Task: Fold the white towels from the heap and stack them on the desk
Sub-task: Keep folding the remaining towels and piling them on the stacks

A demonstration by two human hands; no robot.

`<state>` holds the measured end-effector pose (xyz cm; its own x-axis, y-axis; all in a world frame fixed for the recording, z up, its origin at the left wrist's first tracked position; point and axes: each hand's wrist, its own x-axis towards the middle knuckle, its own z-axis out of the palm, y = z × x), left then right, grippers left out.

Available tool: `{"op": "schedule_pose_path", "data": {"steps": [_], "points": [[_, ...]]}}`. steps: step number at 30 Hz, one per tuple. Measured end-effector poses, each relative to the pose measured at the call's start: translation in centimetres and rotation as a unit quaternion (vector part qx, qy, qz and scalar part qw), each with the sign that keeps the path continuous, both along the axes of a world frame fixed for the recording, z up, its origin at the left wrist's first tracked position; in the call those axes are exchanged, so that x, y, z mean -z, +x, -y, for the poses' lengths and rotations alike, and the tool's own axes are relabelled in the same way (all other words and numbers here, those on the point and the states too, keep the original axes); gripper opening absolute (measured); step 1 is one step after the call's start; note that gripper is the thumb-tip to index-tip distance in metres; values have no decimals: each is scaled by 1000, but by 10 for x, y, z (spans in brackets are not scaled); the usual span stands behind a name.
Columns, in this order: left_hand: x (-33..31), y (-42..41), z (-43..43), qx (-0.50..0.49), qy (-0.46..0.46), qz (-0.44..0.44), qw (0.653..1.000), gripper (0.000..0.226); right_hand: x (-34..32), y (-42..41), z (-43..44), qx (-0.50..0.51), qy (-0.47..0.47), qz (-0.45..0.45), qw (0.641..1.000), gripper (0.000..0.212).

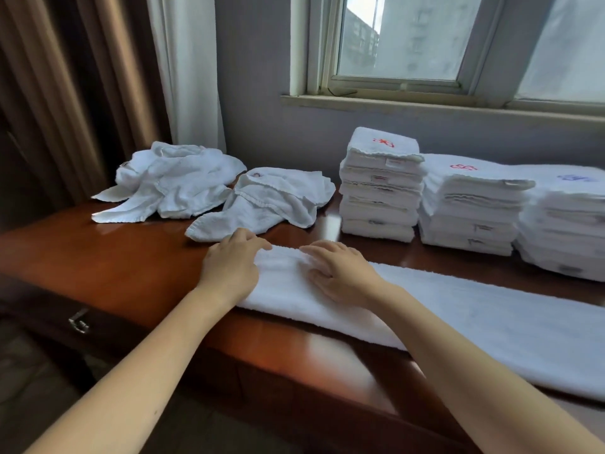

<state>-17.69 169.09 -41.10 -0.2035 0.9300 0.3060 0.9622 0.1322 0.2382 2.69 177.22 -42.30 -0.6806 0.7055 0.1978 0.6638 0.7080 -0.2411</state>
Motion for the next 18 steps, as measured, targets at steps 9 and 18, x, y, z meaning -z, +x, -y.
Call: {"op": "schedule_pose_path", "data": {"steps": [9,18], "points": [[1,133,-19,185,42,72,979,35,-1,140,23,167,-31,-1,985,49],[1,280,-33,340,39,57,938,36,-4,281,67,332,0,-59,941,44]]}}
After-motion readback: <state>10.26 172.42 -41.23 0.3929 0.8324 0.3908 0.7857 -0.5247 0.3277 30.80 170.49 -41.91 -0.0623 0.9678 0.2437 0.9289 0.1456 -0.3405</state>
